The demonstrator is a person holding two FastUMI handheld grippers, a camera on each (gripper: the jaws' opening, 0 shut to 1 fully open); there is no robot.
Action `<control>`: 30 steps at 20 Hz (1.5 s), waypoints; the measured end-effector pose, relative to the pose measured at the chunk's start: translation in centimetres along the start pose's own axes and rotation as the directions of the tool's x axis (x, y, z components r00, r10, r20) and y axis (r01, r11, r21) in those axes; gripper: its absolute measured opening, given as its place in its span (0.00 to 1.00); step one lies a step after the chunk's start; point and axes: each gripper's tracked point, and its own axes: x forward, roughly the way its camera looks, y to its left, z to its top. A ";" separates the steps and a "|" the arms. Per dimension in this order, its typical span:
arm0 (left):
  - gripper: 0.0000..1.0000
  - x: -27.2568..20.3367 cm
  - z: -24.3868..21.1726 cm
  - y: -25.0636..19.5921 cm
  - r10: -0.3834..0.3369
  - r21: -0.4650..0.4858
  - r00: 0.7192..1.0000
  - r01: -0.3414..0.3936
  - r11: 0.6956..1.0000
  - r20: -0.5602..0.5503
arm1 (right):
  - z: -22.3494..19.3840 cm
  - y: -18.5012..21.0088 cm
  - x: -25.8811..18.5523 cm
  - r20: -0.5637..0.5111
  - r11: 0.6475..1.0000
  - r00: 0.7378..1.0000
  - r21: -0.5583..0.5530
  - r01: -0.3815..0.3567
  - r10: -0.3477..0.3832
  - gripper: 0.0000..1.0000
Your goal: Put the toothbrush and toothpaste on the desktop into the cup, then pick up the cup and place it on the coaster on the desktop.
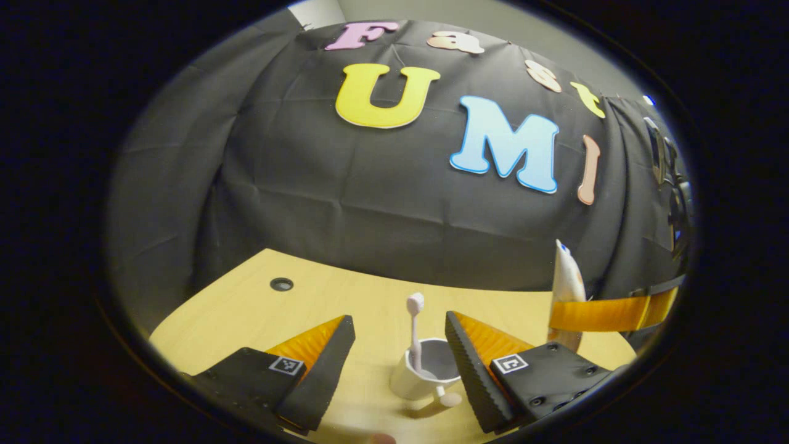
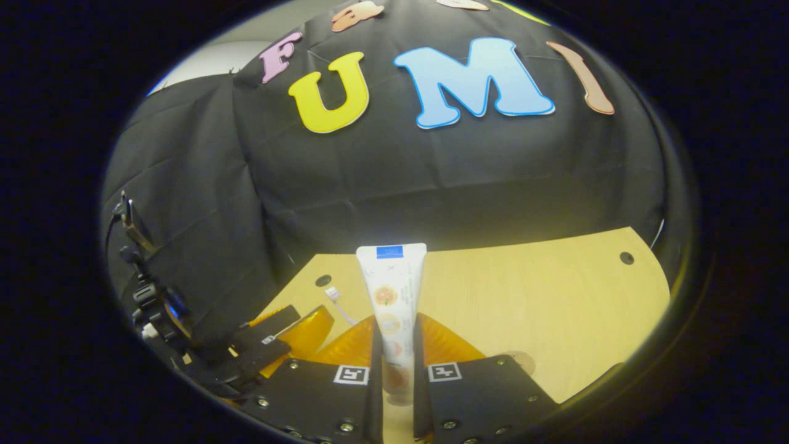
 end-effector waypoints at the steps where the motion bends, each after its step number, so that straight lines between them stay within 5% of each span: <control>1: 0.95 -0.6 -0.1 0.6 0.012 -0.003 1.000 -0.012 1.000 -0.004 | 0.2 0.4 0.8 0.011 1.000 1.000 -0.007 -0.014 0.014 0.20; 6: 0.95 -3.1 -1.3 2.6 0.033 -0.045 0.998 -0.035 0.998 -0.057 | 1.8 2.9 4.6 0.091 0.996 0.994 -0.068 -0.049 0.056 0.24; 10: 0.95 -4.8 -3.2 3.8 0.046 -0.071 0.994 -0.053 0.996 -0.099 | 2.1 3.6 7.4 0.134 0.994 0.989 -0.099 -0.053 0.066 0.15; 14: 0.95 -5.9 -5.0 4.0 0.041 -0.098 0.987 -0.056 0.994 -0.153 | 0.0 3.7 9.7 0.097 0.993 0.993 -0.109 -0.055 0.066 0.26; 24: 0.96 -6.2 -6.2 4.5 0.047 -0.082 0.983 -0.062 0.995 -0.179 | -4.3 3.5 9.7 -0.026 0.982 0.999 -0.186 -0.038 0.034 0.22; 30: 0.95 -6.3 -6.4 4.1 0.040 -0.077 0.983 -0.054 0.996 -0.178 | -4.2 3.5 7.8 -0.034 0.979 0.998 -0.195 -0.051 0.045 0.63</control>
